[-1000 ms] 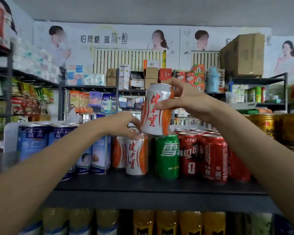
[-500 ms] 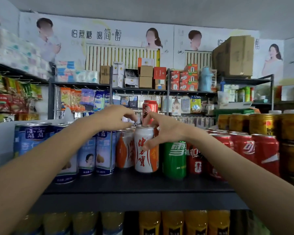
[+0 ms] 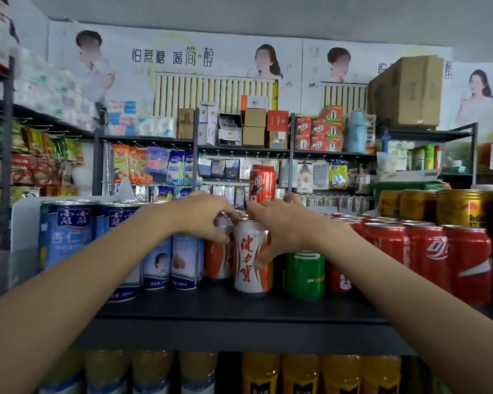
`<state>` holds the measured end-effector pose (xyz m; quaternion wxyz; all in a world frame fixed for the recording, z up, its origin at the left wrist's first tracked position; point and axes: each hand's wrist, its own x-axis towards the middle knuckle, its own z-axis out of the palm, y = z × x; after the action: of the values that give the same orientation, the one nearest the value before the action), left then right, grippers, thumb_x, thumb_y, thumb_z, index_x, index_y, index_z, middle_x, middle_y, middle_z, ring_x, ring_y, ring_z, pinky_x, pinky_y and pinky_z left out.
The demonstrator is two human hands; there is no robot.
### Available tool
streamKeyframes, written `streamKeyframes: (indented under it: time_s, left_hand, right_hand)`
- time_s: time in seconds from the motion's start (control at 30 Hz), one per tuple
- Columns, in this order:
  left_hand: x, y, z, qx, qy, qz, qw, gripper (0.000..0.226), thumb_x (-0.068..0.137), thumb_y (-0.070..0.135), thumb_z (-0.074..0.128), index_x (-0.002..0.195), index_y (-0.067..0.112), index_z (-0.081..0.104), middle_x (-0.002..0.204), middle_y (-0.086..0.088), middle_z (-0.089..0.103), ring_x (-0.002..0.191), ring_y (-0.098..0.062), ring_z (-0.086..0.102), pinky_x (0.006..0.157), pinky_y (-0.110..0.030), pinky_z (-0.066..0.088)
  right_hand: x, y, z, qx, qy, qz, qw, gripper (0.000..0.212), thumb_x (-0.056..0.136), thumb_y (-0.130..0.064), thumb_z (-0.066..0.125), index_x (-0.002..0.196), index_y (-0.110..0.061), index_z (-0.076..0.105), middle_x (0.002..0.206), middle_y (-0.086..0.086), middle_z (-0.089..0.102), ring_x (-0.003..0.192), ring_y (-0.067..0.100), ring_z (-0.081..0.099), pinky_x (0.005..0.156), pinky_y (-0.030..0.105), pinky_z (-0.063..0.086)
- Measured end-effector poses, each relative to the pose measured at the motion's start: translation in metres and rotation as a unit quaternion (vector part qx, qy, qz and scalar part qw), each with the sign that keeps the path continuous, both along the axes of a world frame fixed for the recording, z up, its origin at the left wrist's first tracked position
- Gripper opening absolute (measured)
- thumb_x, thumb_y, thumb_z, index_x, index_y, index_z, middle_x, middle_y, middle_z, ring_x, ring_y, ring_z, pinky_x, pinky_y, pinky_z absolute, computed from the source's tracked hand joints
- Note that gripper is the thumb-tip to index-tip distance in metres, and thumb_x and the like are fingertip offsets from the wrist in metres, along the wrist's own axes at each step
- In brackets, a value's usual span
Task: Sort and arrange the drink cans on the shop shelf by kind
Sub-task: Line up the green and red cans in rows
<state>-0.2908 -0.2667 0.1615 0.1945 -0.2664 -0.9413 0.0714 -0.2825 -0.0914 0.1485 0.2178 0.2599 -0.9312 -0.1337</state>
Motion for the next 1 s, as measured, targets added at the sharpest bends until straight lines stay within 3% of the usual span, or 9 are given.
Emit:
streamKeyframes:
  time_s: [0.1, 0.2, 0.3, 0.4, 0.5, 0.6, 0.7, 0.83, 1.0]
  left_hand:
    - [-0.002, -0.001, 0.007, 0.044, -0.032, -0.016, 0.998, 0.036, 0.083, 0.026, 0.064, 0.117, 0.023, 0.057, 0.102, 0.010, 0.060, 0.087, -0.003, 0.053, 0.075, -0.018, 0.039]
    - [-0.010, -0.001, 0.020, 0.129, -0.051, -0.045, 0.989, 0.029, 0.085, 0.017, 0.061, 0.114, 0.019, 0.059, 0.113, 0.005, 0.062, 0.103, -0.008, 0.058, 0.090, -0.026, 0.046]
    - [-0.022, 0.010, 0.030, 0.151, -0.038, -0.036, 0.987, 0.029, 0.088, 0.016, 0.057, 0.117, 0.018, 0.058, 0.115, 0.003, 0.061, 0.104, -0.011, 0.058, 0.093, -0.028, 0.046]
    - [-0.040, 0.021, 0.034, 0.139, -0.059, -0.014, 0.988, 0.036, 0.090, 0.015, 0.054, 0.126, 0.021, 0.052, 0.119, 0.001, 0.059, 0.104, -0.014, 0.056, 0.095, -0.034, 0.046]
    - [-0.057, 0.028, 0.035, 0.110, -0.072, 0.014, 0.991, 0.047, 0.091, 0.013, 0.052, 0.136, 0.025, 0.041, 0.120, 0.002, 0.058, 0.106, -0.014, 0.055, 0.096, -0.035, 0.046]
    - [-0.071, 0.031, 0.036, 0.104, -0.079, 0.025, 0.991, 0.052, 0.092, 0.015, 0.051, 0.140, 0.026, 0.036, 0.123, 0.002, 0.058, 0.109, -0.014, 0.055, 0.095, -0.034, 0.046]
    - [-0.075, 0.032, 0.033, 0.113, -0.087, 0.026, 0.989, 0.051, 0.092, 0.019, 0.052, 0.139, 0.027, 0.036, 0.123, 0.002, 0.058, 0.109, -0.014, 0.054, 0.095, -0.032, 0.046]
    - [-0.071, 0.028, 0.030, 0.122, -0.082, 0.023, 0.989, 0.047, 0.092, 0.021, 0.053, 0.137, 0.026, 0.039, 0.120, 0.002, 0.061, 0.106, -0.014, 0.056, 0.091, -0.032, 0.047]
    - [-0.057, 0.020, 0.039, 0.159, -0.047, 0.005, 0.986, 0.041, 0.092, 0.015, 0.049, 0.133, 0.021, 0.044, 0.114, 0.002, 0.060, 0.098, -0.014, 0.054, 0.085, -0.030, 0.046]
  right_hand:
    - [-0.005, 0.002, 0.003, -0.039, -0.042, 0.012, 0.998, 0.078, 0.067, -0.055, 0.073, 0.126, -0.020, 0.037, 0.122, -0.001, 0.052, 0.115, 0.021, 0.048, 0.110, 0.055, 0.019]
    - [-0.015, 0.019, 0.031, -0.185, -0.070, 0.062, 0.978, 0.060, 0.078, -0.045, 0.068, 0.127, -0.021, 0.042, 0.125, 0.001, 0.055, 0.107, 0.016, 0.052, 0.099, 0.037, 0.041]
    - [-0.045, 0.031, 0.062, -0.224, -0.024, 0.057, 0.973, 0.057, 0.085, -0.033, 0.065, 0.133, -0.019, 0.039, 0.128, 0.008, 0.054, 0.100, 0.017, 0.052, 0.083, 0.026, 0.041]
    - [-0.087, 0.028, 0.075, -0.218, -0.040, 0.018, 0.975, 0.075, 0.081, -0.032, 0.069, 0.142, -0.022, 0.027, 0.134, 0.013, 0.048, 0.115, 0.026, 0.050, 0.091, 0.034, 0.041]
    - [-0.123, 0.022, 0.076, -0.271, -0.107, 0.006, 0.957, 0.081, 0.080, -0.030, 0.071, 0.144, -0.023, 0.022, 0.138, 0.014, 0.046, 0.121, 0.031, 0.048, 0.099, 0.043, 0.044]
    - [-0.143, 0.016, 0.074, -0.364, -0.137, 0.022, 0.921, 0.074, 0.077, -0.024, 0.073, 0.136, -0.018, 0.028, 0.131, 0.017, 0.050, 0.114, 0.032, 0.053, 0.094, 0.044, 0.048]
    - [-0.148, 0.009, 0.071, -0.443, -0.126, 0.037, 0.887, 0.057, 0.077, -0.019, 0.074, 0.115, -0.018, 0.032, 0.126, 0.017, 0.052, 0.111, 0.033, 0.055, 0.090, 0.042, 0.050]
    - [-0.148, 0.003, 0.069, -0.482, -0.092, 0.032, 0.871, 0.057, 0.077, -0.017, 0.074, 0.118, -0.013, 0.034, 0.126, 0.015, 0.051, 0.113, 0.031, 0.053, 0.088, 0.038, 0.047]
    - [-0.128, 0.007, 0.079, -0.523, -0.080, 0.060, 0.846, 0.051, 0.074, -0.011, 0.075, 0.104, -0.016, 0.033, 0.117, 0.014, 0.053, 0.108, 0.031, 0.055, 0.086, 0.037, 0.050]
